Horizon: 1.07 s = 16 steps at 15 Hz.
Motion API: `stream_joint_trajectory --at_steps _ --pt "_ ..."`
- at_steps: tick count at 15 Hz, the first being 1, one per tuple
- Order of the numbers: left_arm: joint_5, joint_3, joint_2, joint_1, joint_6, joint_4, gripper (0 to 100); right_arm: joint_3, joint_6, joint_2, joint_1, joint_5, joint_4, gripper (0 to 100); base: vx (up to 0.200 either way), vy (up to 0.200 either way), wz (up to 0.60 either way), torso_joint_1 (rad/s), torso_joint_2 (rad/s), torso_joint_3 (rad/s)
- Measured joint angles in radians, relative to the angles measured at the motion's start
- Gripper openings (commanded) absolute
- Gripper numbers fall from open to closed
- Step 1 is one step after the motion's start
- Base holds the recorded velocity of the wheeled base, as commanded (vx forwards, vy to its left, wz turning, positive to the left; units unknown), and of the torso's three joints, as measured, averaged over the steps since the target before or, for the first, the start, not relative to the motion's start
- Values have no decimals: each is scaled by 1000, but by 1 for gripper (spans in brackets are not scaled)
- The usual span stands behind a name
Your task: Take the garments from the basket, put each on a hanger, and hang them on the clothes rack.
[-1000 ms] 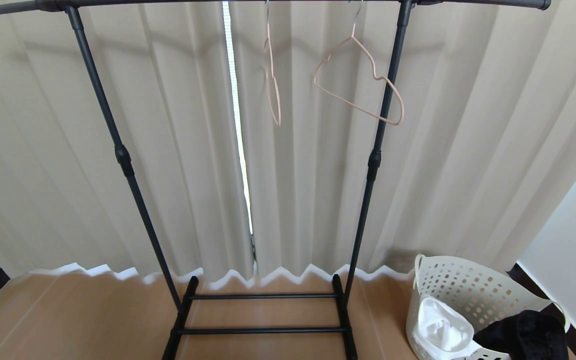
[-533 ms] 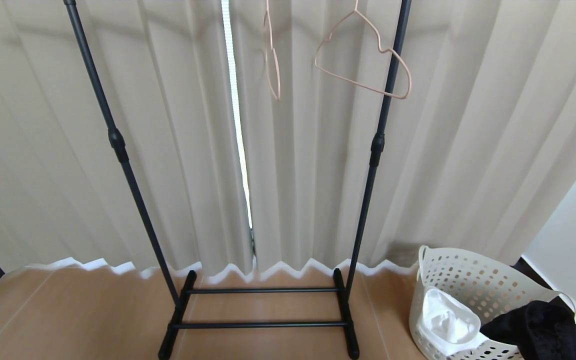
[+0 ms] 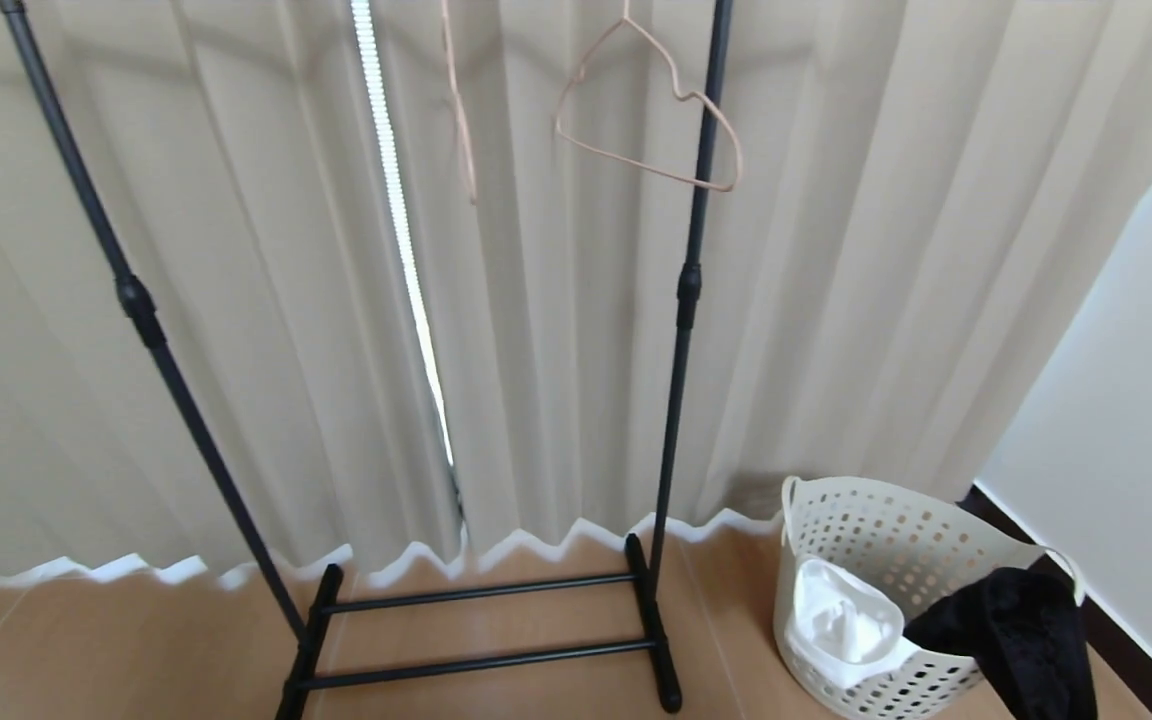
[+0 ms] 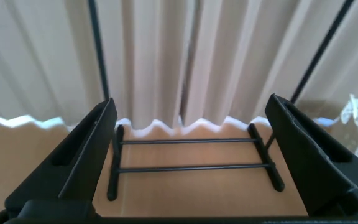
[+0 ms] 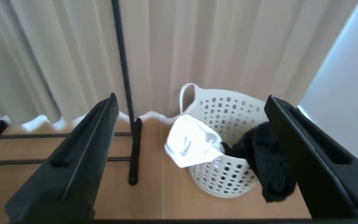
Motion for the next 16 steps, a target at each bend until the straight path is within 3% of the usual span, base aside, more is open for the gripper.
stream_joint_trajectory --at_steps 3,7,9,13,16 --pt "0 0 0 -1 1 1 100 0 0 0 -1 0 -1 100 0 0 0 0 0 0" --pt "0 0 0 -1 1 1 100 0 0 0 -1 0 0 100 0 -200 0 2 1 2" --pt "0 0 0 0 1 0 100 0 0 0 0 0 -1 100 0 -200 -600 -5 5 5" --pt "0 0 0 0 1 0 100 0 0 0 0 -1 0 100 0 0 -150 2 1 1" --pt "0 0 0 0 0 0 100 0 0 0 0 0 2 100 0 0 -600 4 2 7"
